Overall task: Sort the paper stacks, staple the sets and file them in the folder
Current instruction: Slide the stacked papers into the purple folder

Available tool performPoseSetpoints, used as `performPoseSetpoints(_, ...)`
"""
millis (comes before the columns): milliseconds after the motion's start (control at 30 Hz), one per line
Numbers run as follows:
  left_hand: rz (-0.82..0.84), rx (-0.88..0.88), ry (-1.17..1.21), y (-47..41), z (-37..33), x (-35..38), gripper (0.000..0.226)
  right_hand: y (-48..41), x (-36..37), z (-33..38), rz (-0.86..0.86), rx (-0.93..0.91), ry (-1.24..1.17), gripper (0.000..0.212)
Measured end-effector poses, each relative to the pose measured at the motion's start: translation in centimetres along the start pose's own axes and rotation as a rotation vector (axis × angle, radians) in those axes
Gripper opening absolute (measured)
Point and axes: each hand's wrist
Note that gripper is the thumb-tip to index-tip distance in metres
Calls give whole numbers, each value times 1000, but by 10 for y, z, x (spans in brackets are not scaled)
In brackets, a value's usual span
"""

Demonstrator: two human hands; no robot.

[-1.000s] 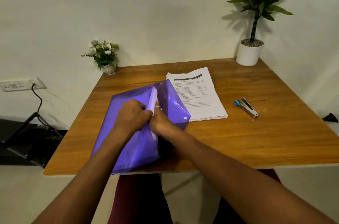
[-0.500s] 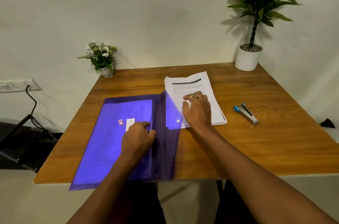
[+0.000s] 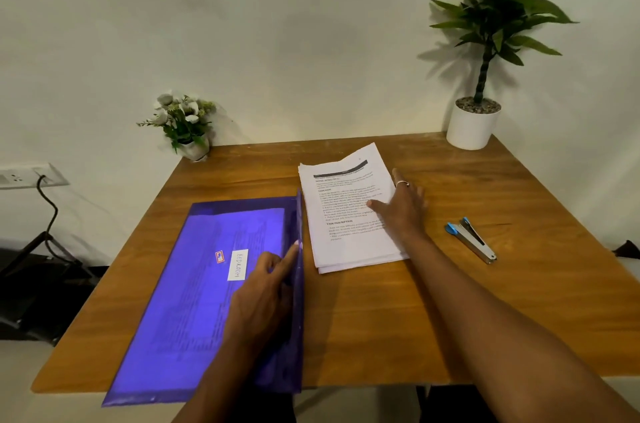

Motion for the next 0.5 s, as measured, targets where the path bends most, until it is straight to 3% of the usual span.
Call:
performPoseSetpoints(100, 2, -14, 31, 1, 2, 2, 64, 3, 5, -7, -65, -147, 24, 78)
performPoseSetpoints(300, -3, -15, 39, 2, 1, 2, 56, 3, 6, -13, -67, -181, -64, 22)
performPoseSetpoints(500, -17, 52, -6, 3, -2, -1, 67, 12, -7, -3, -138, -177, -168, 22)
Point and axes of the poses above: each hand's wrist, its own y-axis away from the middle knuckle, its own x-axis out of the palm, z = x × y, and after that the axes turned 10 degrees about -y, right-handed
